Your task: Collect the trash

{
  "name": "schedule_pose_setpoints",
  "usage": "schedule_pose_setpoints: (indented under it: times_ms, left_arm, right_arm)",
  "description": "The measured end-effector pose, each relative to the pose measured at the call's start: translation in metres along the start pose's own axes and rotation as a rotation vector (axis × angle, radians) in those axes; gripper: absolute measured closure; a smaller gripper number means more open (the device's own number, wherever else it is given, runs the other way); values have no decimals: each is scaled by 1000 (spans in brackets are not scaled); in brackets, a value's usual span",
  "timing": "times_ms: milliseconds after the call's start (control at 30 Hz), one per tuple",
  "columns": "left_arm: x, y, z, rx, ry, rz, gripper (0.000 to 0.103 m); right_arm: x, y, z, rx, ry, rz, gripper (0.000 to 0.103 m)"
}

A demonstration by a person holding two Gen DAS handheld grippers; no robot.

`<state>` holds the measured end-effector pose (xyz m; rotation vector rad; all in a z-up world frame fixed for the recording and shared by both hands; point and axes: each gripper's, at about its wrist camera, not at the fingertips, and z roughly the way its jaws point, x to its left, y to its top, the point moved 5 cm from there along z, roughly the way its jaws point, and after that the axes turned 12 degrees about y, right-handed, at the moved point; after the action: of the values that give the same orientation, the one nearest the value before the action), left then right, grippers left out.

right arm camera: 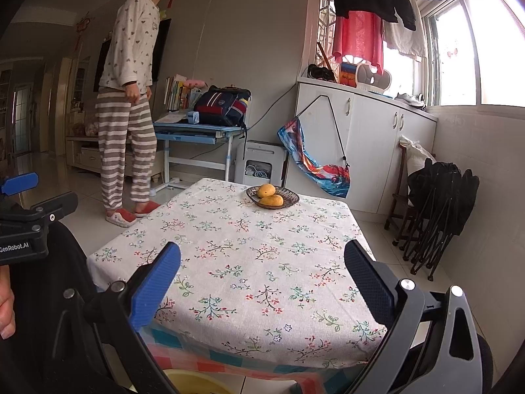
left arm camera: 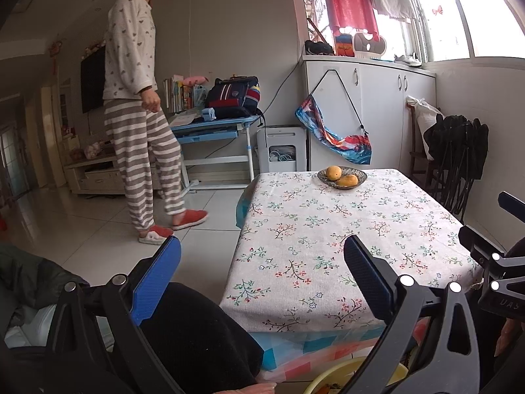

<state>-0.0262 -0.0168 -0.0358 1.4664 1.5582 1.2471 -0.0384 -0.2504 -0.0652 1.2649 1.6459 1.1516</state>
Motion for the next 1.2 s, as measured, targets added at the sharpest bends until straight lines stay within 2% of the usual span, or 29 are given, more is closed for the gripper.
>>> schedule_pose_setpoints:
  times_ms: [1200]
  left_arm:
    - [-1, -1, 1, -1, 1, 5, 7]
  right_arm:
    - [0, 3, 0, 1, 0, -9, 7]
